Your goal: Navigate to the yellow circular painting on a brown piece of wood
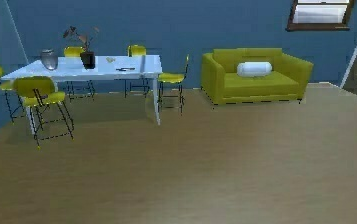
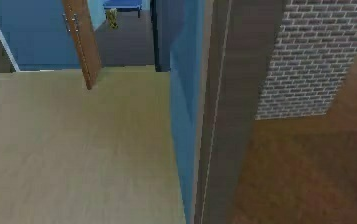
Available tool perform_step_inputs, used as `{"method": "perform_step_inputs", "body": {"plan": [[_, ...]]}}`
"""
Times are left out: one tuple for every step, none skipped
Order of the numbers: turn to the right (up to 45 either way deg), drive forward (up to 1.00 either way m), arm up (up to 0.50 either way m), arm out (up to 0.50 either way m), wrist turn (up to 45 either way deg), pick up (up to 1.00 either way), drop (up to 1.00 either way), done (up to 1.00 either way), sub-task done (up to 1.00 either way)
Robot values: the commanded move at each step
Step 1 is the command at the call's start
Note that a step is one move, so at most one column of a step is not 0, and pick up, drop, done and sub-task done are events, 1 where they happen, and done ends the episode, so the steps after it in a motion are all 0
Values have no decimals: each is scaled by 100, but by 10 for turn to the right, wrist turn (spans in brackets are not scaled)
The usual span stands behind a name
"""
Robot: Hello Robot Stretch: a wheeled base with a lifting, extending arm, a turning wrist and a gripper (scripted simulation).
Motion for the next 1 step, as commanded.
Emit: {"method": "perform_step_inputs", "body": {"plan": [[360,0,0,0,0,0,0,0,0]]}}
